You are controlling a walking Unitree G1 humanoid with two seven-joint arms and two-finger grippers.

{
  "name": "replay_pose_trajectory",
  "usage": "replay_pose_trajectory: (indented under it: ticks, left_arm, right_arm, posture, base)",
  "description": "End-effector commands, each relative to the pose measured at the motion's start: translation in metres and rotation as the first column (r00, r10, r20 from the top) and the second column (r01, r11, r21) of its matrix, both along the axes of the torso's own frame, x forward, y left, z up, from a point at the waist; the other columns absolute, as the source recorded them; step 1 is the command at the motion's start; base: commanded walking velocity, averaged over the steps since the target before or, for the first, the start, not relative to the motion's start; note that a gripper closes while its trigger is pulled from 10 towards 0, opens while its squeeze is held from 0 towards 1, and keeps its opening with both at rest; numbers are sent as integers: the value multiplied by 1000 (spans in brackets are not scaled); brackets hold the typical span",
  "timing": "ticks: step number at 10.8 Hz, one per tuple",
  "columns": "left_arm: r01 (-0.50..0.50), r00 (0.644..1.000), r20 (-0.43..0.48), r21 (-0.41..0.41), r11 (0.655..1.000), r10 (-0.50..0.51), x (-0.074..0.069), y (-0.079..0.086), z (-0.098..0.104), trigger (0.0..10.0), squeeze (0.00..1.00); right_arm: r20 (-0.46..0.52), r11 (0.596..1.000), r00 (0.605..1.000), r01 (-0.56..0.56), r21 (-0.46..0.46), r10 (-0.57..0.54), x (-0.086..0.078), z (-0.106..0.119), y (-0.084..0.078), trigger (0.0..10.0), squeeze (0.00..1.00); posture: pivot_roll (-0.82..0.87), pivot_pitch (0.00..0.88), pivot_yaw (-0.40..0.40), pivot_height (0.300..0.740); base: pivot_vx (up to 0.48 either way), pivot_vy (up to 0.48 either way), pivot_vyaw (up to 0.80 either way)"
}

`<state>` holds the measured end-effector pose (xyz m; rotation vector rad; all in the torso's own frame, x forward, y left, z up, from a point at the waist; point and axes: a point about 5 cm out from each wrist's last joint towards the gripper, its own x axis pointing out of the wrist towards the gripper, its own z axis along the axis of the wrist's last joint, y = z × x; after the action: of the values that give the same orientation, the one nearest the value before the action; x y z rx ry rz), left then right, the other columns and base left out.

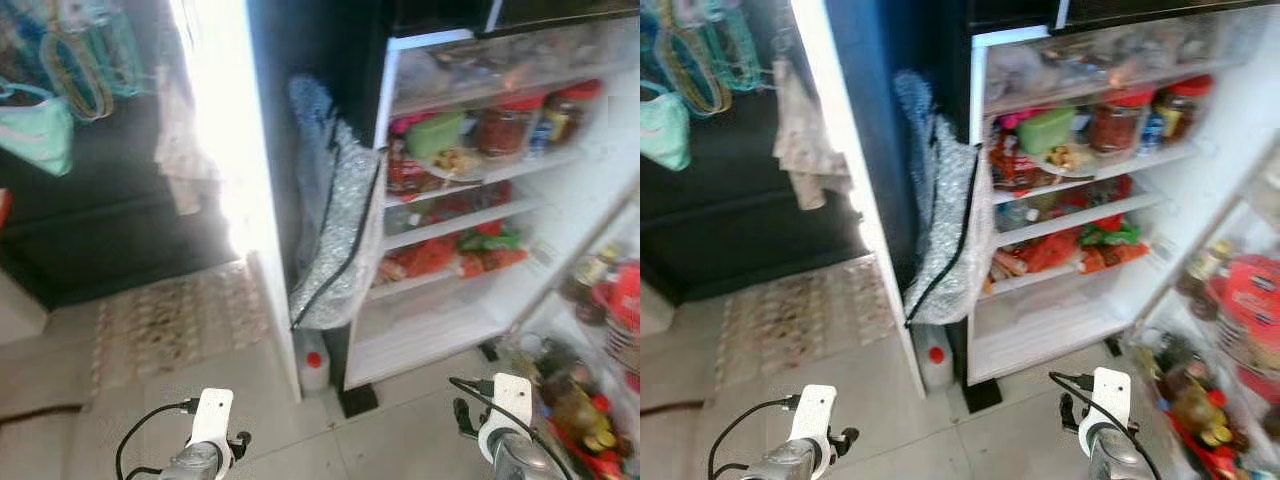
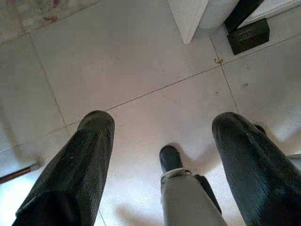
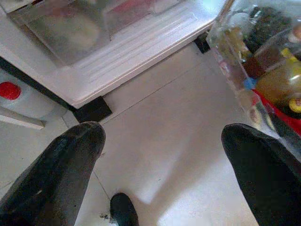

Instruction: Restocking fridge

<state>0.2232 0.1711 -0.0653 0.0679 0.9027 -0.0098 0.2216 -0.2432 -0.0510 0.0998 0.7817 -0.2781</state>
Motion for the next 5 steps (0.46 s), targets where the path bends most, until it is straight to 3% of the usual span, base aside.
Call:
replay_pose_trajectory:
  ticks: [1,3,5]
  left_arm:
    - [3,1000,-16,11,1000,-3,-7,4,-4,10000,0]
    - [19,1000,-26,11,1000,-18,-10,3,-6,10000,0]
    - [22,999,-27,9,1000,-22,-11,4,-6,10000,0]
  right_arm:
    - [-16,1000,1000,19,15,-18,-4,-3,1,10000,0]
    - [-19,1000,1000,20,18,-20,-5,-4,2,10000,0]
    - [-23,1000,999,23,20,-23,-6,-5,2,10000,0]
  posture:
    - [-141,0,63,740]
    - [-147,0,70,740]
    - [-148,0,73,740]
  base:
    - [0,311,-800]
    - [0,0,-800]
    - [0,399,-800]
